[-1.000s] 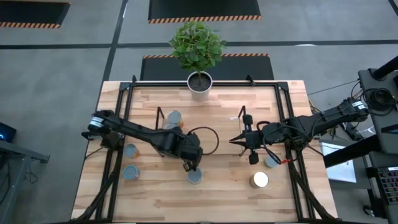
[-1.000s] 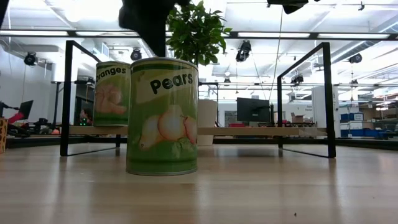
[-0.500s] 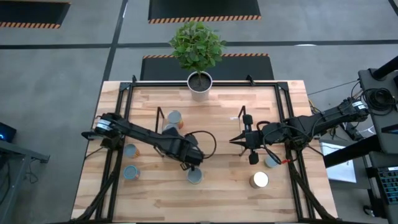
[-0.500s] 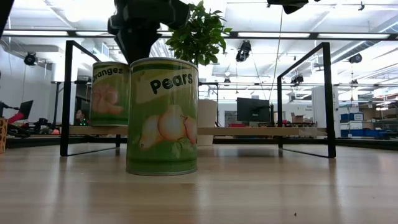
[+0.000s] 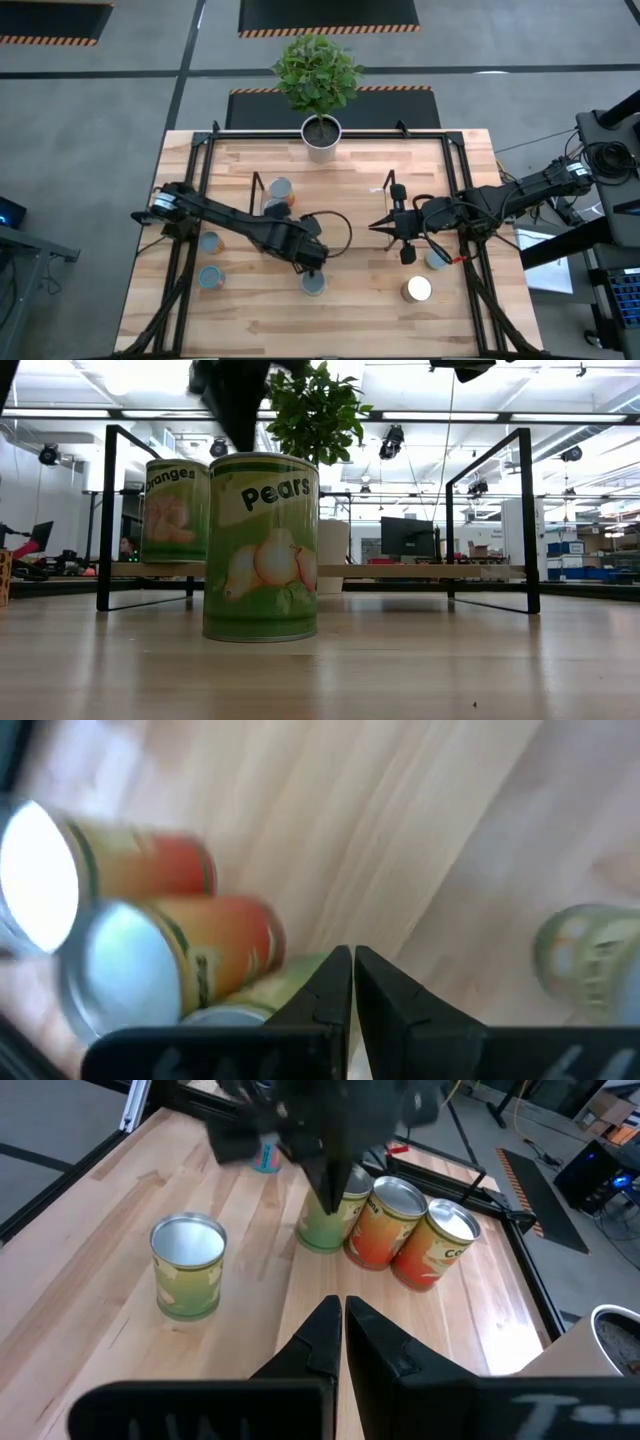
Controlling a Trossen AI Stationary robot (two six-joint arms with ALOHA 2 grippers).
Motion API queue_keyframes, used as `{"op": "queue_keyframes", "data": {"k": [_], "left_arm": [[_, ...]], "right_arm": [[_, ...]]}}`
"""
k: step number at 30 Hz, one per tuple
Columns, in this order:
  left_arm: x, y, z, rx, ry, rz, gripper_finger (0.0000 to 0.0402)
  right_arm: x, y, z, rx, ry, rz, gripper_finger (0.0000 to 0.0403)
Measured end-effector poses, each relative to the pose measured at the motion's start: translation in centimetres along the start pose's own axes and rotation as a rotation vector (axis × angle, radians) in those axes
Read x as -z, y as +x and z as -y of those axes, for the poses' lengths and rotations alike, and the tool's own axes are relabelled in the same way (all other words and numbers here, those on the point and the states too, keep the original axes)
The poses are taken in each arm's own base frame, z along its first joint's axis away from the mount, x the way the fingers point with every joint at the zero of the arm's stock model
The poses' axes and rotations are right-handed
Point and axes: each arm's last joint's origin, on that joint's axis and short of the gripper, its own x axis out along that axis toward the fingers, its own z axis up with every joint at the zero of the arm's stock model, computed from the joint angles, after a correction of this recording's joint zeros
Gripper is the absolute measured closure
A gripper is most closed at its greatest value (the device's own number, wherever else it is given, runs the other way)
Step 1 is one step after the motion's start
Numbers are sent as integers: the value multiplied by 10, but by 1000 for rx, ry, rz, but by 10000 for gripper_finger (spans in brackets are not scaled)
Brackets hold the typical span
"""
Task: Pick and place cans onto a shelf
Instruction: Put the canned pears on the shelf
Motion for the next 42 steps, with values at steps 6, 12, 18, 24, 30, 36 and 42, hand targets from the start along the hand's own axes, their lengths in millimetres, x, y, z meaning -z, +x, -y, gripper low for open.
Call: {"op": "queue_keyframes", "data": {"k": [6,12,18,24,30,36,42], "left_arm": [[-6,-58,17,66,269,345,402],[2,-87,32,153,546,621,402],[14,-76,24,175,566,737,402],[38,-59,8,207,545,804,402],[65,-49,-9,396,398,720,402],[89,-43,-5,599,319,561,402],[111,-42,14,626,327,480,402]], "right_arm": [[0,0,0,0,25,0,394],[2,1,-1,-2,77,-8,394],[2,0,-6,-24,155,-5,394],[-6,2,-12,-42,220,67,394],[-4,19,-19,-50,234,55,394],[-4,44,-26,-52,241,2,394],[-20,71,-32,-56,223,-77,394]]}}
